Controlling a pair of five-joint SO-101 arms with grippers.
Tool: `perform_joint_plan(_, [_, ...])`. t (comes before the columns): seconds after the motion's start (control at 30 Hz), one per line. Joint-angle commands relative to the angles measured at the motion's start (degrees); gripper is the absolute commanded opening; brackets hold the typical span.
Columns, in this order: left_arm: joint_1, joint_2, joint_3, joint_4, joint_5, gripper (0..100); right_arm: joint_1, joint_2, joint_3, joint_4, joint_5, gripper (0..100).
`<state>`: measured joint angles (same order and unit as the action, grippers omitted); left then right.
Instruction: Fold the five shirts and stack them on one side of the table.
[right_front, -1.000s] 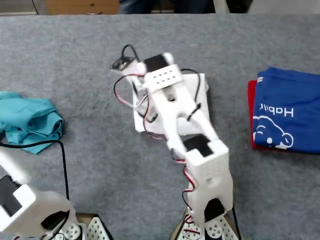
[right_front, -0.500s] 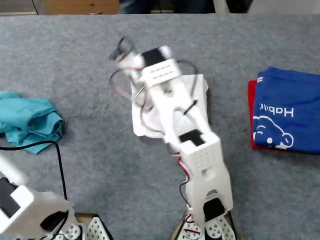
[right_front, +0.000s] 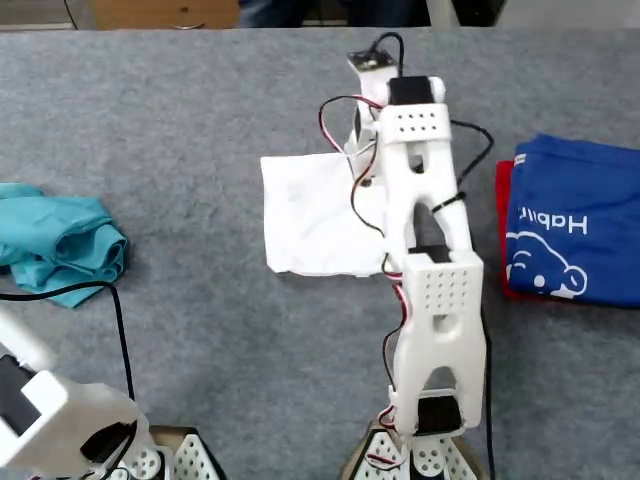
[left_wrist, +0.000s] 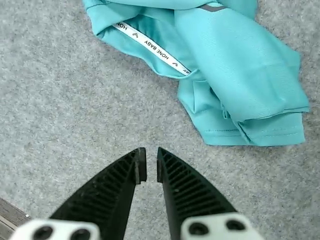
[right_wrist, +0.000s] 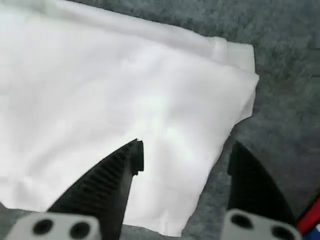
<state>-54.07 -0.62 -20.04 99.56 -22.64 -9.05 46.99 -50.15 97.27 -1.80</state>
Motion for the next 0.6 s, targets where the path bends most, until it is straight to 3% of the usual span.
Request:
perform_joint_plan(0.0, [1.5,-2.7,-2.5,0.7,-0.4,6,0.0,1.1,-2.4,-1.8,-5.5,33.0])
perform_joint_plan(0.27, [1.5,-2.8,-2.5,0.7,-0.4,6,1.1,6.9,-2.4,-7.1,-9.8,33.0])
perform_joint_plan(0.5, [1.5,-2.8,-2.5,0.8,-0.4,6,-0.1,11.6,-2.4,-4.7,-9.8,32.7])
perform_joint_plan(0.57, [1.4,-2.8,-2.5,0.8,-0.4,6,-0.1,12.1,-2.4,-3.3,-9.4,28.6])
